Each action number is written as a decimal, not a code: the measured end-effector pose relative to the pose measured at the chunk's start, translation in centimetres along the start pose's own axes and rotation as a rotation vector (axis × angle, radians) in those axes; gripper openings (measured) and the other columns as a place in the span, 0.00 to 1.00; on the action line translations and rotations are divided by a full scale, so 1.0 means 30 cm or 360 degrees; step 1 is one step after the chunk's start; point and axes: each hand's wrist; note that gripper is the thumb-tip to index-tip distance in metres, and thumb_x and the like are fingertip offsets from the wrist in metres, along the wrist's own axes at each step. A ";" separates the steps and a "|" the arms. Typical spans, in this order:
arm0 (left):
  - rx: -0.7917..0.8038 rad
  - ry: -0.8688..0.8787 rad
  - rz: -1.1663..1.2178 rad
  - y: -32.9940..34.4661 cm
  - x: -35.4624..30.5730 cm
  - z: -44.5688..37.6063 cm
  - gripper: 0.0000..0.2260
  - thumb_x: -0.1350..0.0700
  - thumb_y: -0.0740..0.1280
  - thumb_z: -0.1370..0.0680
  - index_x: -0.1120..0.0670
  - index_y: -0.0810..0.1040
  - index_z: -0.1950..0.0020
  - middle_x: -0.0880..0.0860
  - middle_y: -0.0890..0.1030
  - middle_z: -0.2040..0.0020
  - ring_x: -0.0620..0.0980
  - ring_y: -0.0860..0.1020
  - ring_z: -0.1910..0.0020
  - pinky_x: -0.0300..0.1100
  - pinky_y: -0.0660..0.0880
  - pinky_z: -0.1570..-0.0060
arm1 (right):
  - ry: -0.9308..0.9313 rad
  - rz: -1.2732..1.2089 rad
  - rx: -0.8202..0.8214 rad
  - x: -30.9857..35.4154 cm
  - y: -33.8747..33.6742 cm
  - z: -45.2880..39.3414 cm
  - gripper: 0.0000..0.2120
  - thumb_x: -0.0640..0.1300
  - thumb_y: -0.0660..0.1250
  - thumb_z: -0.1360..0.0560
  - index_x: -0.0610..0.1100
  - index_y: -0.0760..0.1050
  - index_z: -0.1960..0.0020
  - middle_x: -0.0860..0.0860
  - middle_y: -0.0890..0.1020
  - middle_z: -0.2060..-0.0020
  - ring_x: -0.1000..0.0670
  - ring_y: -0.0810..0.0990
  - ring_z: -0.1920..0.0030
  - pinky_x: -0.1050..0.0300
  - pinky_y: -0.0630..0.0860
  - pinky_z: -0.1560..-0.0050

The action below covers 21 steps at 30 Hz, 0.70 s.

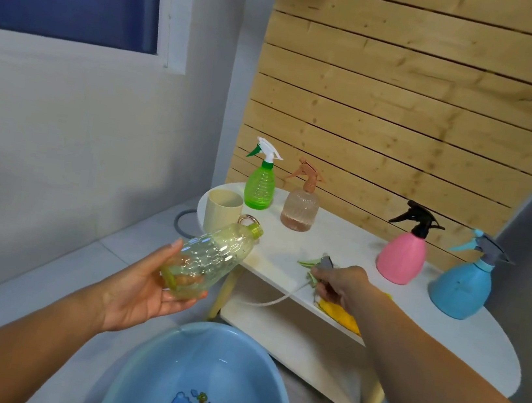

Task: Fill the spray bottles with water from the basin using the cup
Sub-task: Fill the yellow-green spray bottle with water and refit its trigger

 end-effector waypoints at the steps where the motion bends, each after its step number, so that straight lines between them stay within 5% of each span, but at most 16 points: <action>1: 0.0030 -0.0005 0.0006 0.005 0.000 0.003 0.27 0.41 0.67 0.22 0.54 0.77 0.27 0.62 0.82 0.34 0.67 0.79 0.34 0.54 0.81 0.40 | 0.0000 0.0105 -0.0049 -0.001 -0.004 -0.010 0.20 0.43 0.82 0.32 0.35 0.76 0.51 0.42 0.78 0.65 0.48 0.76 0.71 0.53 0.80 0.63; 5: 0.0233 -0.0017 0.0080 0.002 -0.009 0.008 0.43 0.45 0.86 0.37 0.56 0.75 0.26 0.64 0.79 0.31 0.68 0.78 0.32 0.59 0.79 0.38 | -0.0176 0.0792 -0.0266 0.009 -0.037 -0.033 0.34 0.64 0.79 0.38 0.39 0.74 0.46 0.43 0.78 0.51 0.44 0.76 0.55 0.51 0.72 0.60; 7: 0.0307 -0.0016 0.0109 0.000 -0.015 0.004 0.48 0.49 0.88 0.41 0.58 0.73 0.25 0.65 0.78 0.30 0.68 0.77 0.31 0.61 0.77 0.35 | -0.0402 0.0842 -0.0344 0.041 -0.025 -0.020 0.34 0.63 0.75 0.33 0.42 0.74 0.37 0.42 0.75 0.40 0.42 0.77 0.49 0.52 0.72 0.53; 9: 0.0355 0.0002 0.0145 0.002 -0.019 -0.006 0.48 0.52 0.88 0.41 0.59 0.73 0.25 0.65 0.78 0.30 0.67 0.76 0.30 0.61 0.75 0.33 | -0.0693 0.0761 -0.0344 0.097 0.017 0.006 0.25 0.60 0.72 0.27 0.44 0.77 0.38 0.45 0.78 0.41 0.42 0.79 0.45 0.51 0.74 0.49; 11: 0.0381 0.0038 0.0183 -0.001 -0.019 -0.022 0.46 0.52 0.88 0.41 0.60 0.75 0.27 0.65 0.78 0.31 0.66 0.77 0.30 0.61 0.74 0.33 | -0.0899 0.0651 -0.0216 0.152 0.093 0.021 0.14 0.56 0.71 0.24 0.46 0.81 0.49 0.47 0.82 0.54 0.42 0.81 0.50 0.49 0.76 0.52; 13: 0.0377 0.0062 0.0184 -0.002 -0.020 -0.027 0.43 0.51 0.88 0.42 0.58 0.78 0.30 0.64 0.79 0.31 0.65 0.78 0.31 0.60 0.75 0.31 | -0.0948 0.0590 -0.0032 0.197 0.172 0.036 0.12 0.55 0.69 0.22 0.47 0.79 0.56 0.49 0.80 0.61 0.43 0.80 0.57 0.48 0.77 0.56; 17: 0.0335 0.0094 0.0013 -0.027 -0.028 -0.045 0.34 0.44 0.87 0.42 0.52 0.86 0.38 0.60 0.81 0.32 0.57 0.81 0.34 0.54 0.73 0.31 | -0.0730 0.0377 0.0315 0.261 0.336 0.058 0.14 0.55 0.63 0.18 0.43 0.75 0.43 0.47 0.78 0.56 0.49 0.80 0.66 0.59 0.70 0.70; 21: 0.0308 0.0103 -0.0103 -0.046 -0.030 -0.057 0.38 0.44 0.87 0.43 0.54 0.85 0.36 0.60 0.82 0.34 0.55 0.82 0.38 0.48 0.78 0.38 | -0.0559 0.0280 0.0468 0.262 0.438 0.043 0.14 0.54 0.61 0.16 0.42 0.75 0.47 0.46 0.77 0.60 0.51 0.77 0.69 0.60 0.67 0.72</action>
Point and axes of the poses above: each hand's wrist, its own z-axis away from the middle knuckle, its own y-axis out of the palm, x = y × z
